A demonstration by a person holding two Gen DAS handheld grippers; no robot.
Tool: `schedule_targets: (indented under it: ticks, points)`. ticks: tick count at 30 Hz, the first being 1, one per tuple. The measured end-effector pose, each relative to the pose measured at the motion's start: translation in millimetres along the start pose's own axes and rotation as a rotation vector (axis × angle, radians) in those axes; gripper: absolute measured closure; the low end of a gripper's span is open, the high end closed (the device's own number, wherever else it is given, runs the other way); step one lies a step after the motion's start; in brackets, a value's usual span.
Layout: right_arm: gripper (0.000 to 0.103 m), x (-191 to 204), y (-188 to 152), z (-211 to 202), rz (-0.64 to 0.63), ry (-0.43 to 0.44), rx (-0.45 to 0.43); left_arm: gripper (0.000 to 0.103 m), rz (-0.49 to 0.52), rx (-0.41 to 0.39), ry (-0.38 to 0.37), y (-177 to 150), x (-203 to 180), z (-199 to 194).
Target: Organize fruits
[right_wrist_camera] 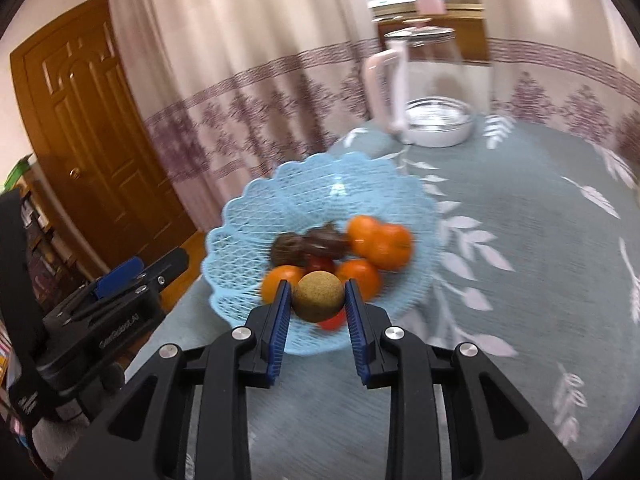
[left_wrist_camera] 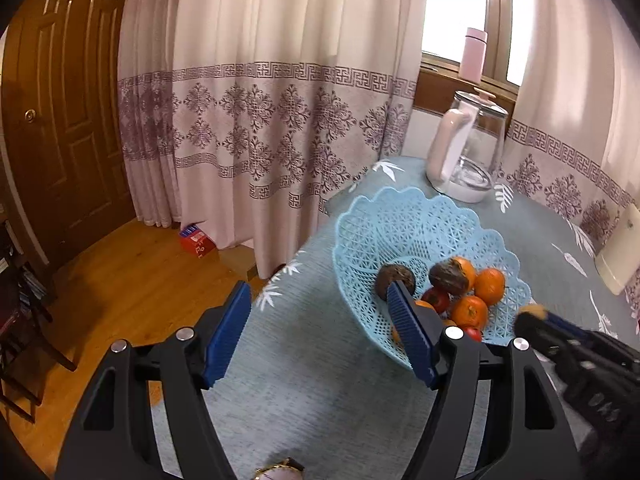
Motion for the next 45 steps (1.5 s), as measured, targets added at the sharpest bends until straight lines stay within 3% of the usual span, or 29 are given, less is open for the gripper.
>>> schedule_targets:
  ticks: [2, 11, 14, 24, 29, 45]
  points:
    - [0.075, 7, -1, 10, -0.008, 0.011, 0.017, 0.026, -0.009, -0.001, 0.002, 1, 3, 0]
    - [0.074, 19, -12, 35, -0.017, 0.025, 0.075, 0.026, -0.025, -0.002, 0.011, 5, 11, 0]
    - [0.064, 15, -13, 38, -0.003, 0.017, 0.079, 0.026, -0.028, 0.004, 0.015, 4, 12, 2]
    - [0.063, 8, -15, 26, 0.017, 0.002, 0.060, 0.025, -0.005, 0.003, -0.001, 2, 2, -1]
    - [0.051, 9, -16, 19, 0.007, -0.014, 0.039, 0.020, -0.001, -0.005, -0.005, 4, 0, -4]
    - [0.050, 4, -17, -1, 0.005, -0.048, 0.014, 0.016, 0.043, -0.046, -0.002, 11, -10, -16]
Point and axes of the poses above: each gripper's, at about its wrist camera, not at the fingertips, and z roughly the way its jaws point, x to its left, y to its top, the point moved 6 cm from there along z, roughly the way its jaws point, and after that the axes turned 9 degrees about -x, right-handed, at the moved point
